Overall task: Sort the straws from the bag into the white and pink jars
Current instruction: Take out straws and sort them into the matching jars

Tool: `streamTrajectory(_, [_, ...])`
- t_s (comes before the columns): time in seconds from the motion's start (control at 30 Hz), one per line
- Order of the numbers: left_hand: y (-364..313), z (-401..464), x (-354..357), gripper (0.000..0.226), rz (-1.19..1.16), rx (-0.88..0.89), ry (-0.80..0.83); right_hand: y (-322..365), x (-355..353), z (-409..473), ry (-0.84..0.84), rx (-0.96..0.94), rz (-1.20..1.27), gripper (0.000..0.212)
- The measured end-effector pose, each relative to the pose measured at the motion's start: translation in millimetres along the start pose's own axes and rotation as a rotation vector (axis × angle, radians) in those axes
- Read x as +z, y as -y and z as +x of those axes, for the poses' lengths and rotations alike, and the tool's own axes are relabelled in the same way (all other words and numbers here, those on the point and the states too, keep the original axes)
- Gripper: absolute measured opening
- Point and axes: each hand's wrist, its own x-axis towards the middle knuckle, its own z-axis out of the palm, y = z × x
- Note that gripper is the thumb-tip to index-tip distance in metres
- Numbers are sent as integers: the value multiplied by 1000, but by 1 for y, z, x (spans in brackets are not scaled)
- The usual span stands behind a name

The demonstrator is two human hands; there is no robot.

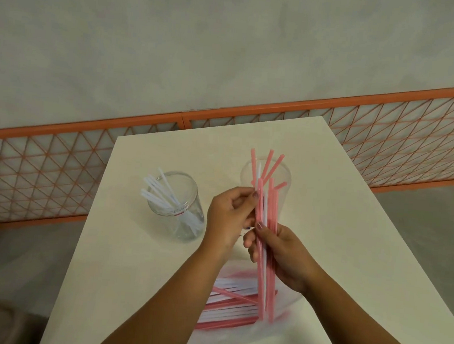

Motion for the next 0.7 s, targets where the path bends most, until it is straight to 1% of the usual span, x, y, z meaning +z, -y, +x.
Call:
streamTrajectory(0.07, [-4, 1, -6, 14, -13, 28, -39, -1, 4, 0, 14, 6, -38, 28])
streamTrajectory(0.17, [-10, 5, -14, 6, 17, 90, -100, -3, 8, -1, 26, 6, -64, 29])
streamTrajectory(0.23, [-16, 6, -17, 9, -23, 142, -141, -2, 11, -1, 32, 8, -78, 29])
streamTrajectory(0.37, [-36, 10, -23, 14, -198, 313, -248, -3, 13, -3, 18, 45, -72, 29])
streamTrajectory(0.47, [-50, 12, -30, 16, -231, 418, -341, -7, 13, -6, -5, 75, -27, 30])
streamTrajectory(0.53, [-58, 12, -35, 17, -244, 449, -356, -10, 12, -8, -25, 84, -28, 28])
streamTrajectory(0.6, [-58, 11, -36, 17, -183, 392, -308, -11, 12, -8, -51, 84, -33, 28])
streamTrajectory(0.7, [-38, 8, -32, 8, 201, 241, -152, -9, 13, -7, -60, 66, -46, 29])
